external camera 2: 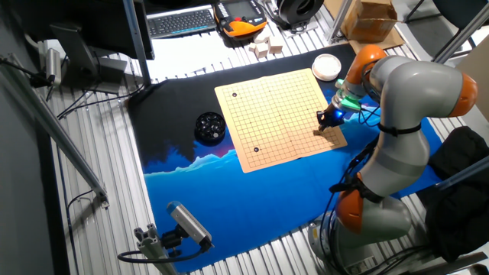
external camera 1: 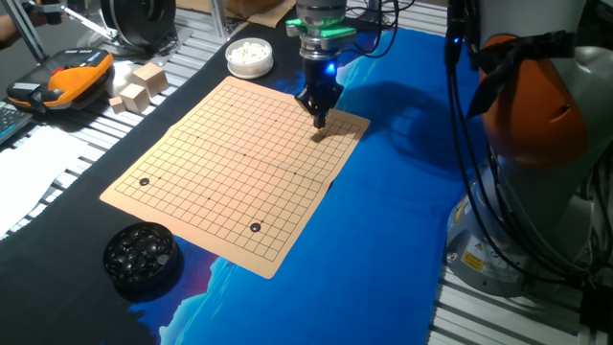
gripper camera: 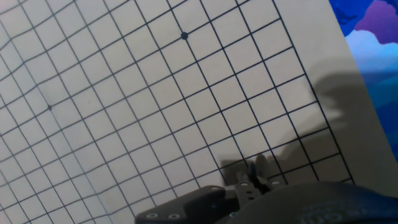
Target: Play the first move as black on the 3-4 point in the upper right corner of the Go board
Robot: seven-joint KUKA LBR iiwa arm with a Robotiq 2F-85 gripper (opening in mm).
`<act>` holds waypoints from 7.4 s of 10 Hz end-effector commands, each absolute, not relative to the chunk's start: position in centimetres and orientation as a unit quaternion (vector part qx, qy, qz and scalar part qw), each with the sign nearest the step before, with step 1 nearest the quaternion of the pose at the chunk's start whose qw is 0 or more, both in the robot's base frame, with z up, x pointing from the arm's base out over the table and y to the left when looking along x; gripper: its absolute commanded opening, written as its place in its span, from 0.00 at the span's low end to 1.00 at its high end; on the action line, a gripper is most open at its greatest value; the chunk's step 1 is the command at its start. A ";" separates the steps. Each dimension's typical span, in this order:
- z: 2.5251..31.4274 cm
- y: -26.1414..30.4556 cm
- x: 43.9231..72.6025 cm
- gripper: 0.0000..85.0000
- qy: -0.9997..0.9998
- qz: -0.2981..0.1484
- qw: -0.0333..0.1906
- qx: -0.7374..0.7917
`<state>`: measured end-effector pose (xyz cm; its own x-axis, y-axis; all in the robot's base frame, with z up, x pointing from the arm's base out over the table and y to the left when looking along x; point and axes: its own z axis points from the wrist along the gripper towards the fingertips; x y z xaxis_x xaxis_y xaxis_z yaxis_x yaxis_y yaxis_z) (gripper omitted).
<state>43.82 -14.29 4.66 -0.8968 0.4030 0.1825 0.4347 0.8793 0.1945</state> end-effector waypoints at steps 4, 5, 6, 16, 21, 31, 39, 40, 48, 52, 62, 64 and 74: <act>4.7 -14.3 43.8 0.00 -0.956 -0.122 0.068 -0.258; 4.7 -14.3 43.8 0.00 -0.954 -0.132 0.068 -0.259; 4.7 -14.3 43.8 0.00 -0.950 -0.147 0.068 -0.266; 4.3 -15.1 42.3 0.00 -0.957 -0.126 0.068 -0.251; 3.5 -15.3 42.1 0.00 -0.957 -0.135 0.064 -0.249; 2.4 -15.1 42.2 0.00 -0.958 -0.135 0.060 -0.247; 2.4 -15.0 42.2 0.00 -0.958 -0.129 0.060 -0.249; 2.4 -15.0 42.2 0.00 -0.958 -0.129 0.060 -0.250; 2.4 -15.0 42.2 0.20 -0.958 -0.126 0.059 -0.252; 2.3 -15.0 42.2 0.20 -0.958 -0.123 0.059 -0.254; 2.2 -15.0 42.2 0.40 -0.959 -0.107 0.056 -0.255; 2.2 -15.0 42.2 0.40 -0.960 -0.105 0.056 -0.255; 2.4 -14.7 42.1 0.40 -0.957 -0.104 0.060 -0.266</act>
<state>42.13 -14.74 2.40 -0.8517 0.4957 0.1699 0.5206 0.8371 0.1679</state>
